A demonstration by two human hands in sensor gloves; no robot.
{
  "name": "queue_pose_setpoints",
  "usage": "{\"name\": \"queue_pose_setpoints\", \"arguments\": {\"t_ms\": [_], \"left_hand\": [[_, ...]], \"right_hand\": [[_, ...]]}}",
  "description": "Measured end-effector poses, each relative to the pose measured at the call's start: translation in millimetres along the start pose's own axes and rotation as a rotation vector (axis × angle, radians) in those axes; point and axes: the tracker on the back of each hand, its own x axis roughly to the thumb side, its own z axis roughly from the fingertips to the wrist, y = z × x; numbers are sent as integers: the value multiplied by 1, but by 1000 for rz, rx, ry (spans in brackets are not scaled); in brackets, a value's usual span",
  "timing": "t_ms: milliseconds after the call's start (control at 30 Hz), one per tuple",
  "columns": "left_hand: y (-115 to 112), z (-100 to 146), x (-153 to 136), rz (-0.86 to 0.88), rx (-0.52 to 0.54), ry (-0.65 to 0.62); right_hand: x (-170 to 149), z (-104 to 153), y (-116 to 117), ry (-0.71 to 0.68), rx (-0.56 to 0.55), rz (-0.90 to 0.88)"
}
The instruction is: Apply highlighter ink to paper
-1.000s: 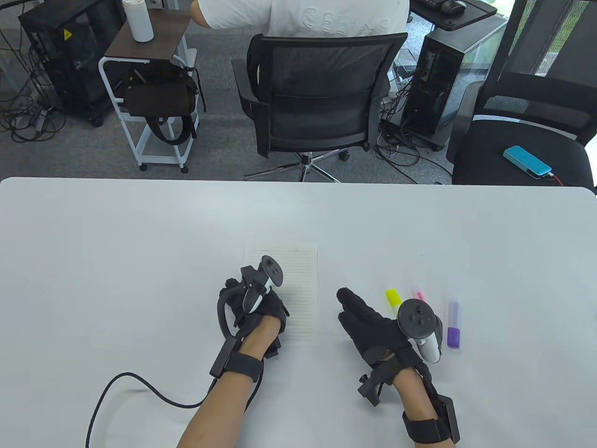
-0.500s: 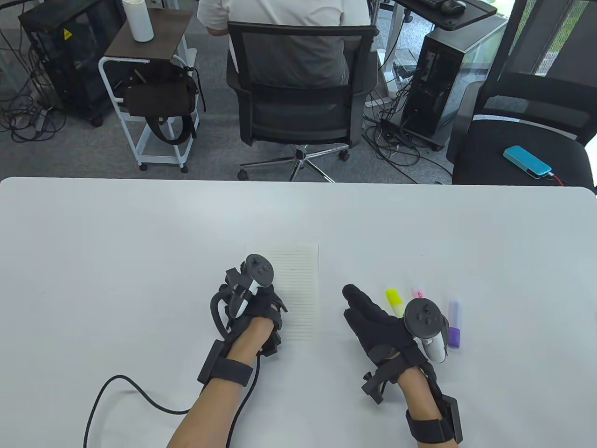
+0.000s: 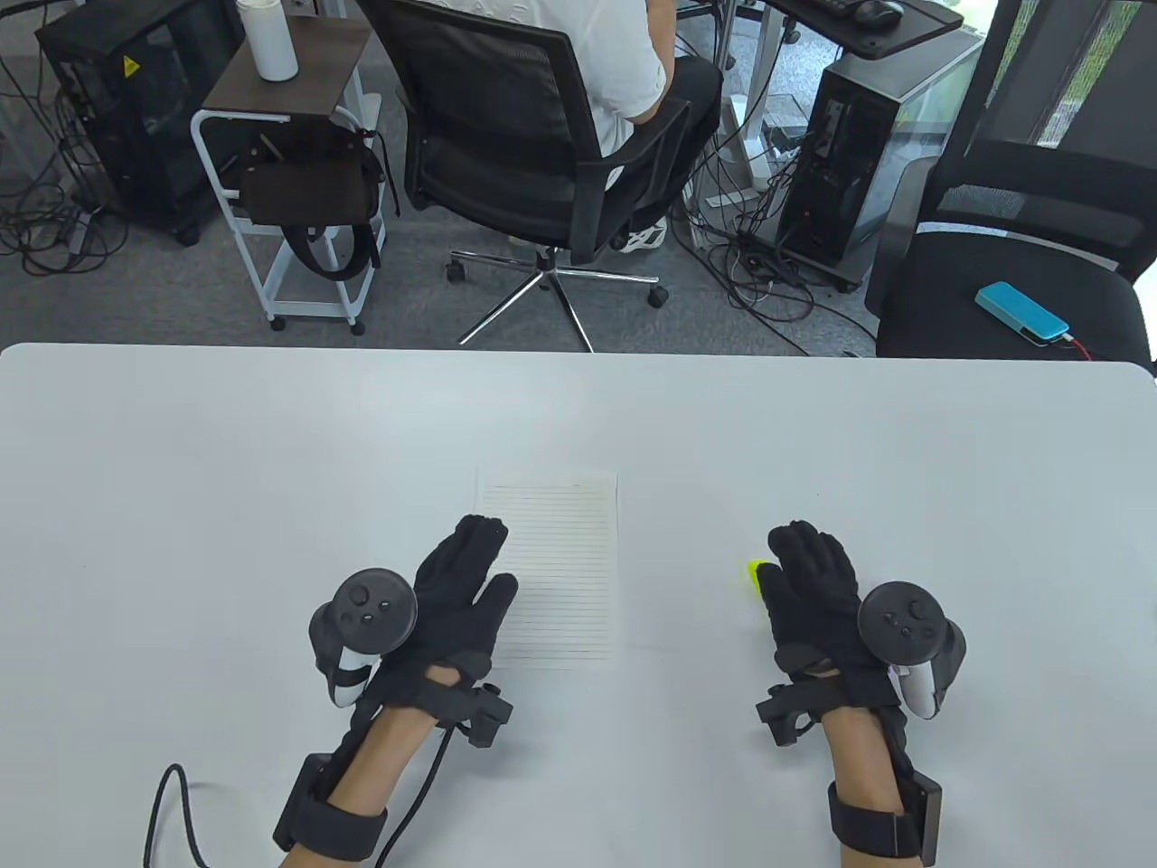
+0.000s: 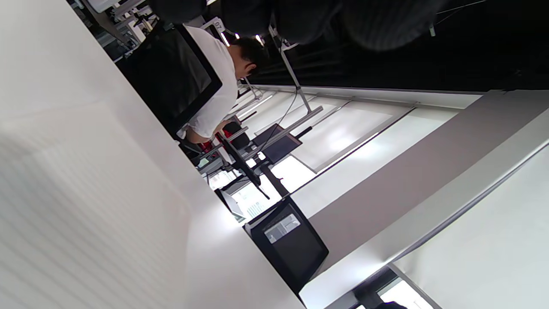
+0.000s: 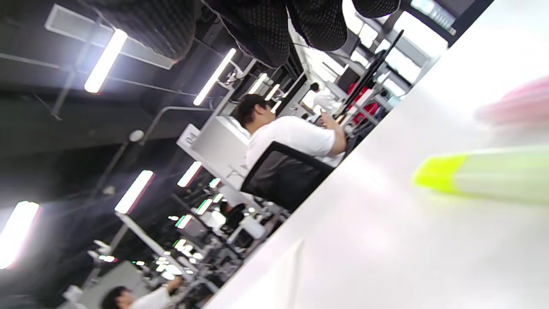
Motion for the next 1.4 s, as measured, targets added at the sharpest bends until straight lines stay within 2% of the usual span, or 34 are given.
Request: {"name": "queue_pose_setpoints", "arguments": {"t_ms": [100,133,200,400,533,633,900,1067,1200,1400], "left_hand": [[-3,4,-4,40,27,-39],[-3,5,-5,57,-9,-46],[-2,7,-6,41,-1,-51],[2,13,-9,22,0,-59],[4,14,-9,18,12,-60],[5,14,-9,15,15,-58],[2,14,-11,2,12,-46],[-1,14,-12,-11,6,-45],[1,14,-10,-40,15,-67],[-5,15,-4,-119,-7,-112]], "right_hand": [[-7,-2,2,94,19,237],[-10,-3,7,162,61,330],[-15,-3,15,248,113,440],[-13,-8,40,290,112,656],[-15,-10,55,360,158,731],[-13,-11,57,357,126,730],[-14,-14,55,391,191,712],[-13,-11,56,350,201,721],[12,-2,51,167,103,612],[54,14,62,-119,151,384]]}}
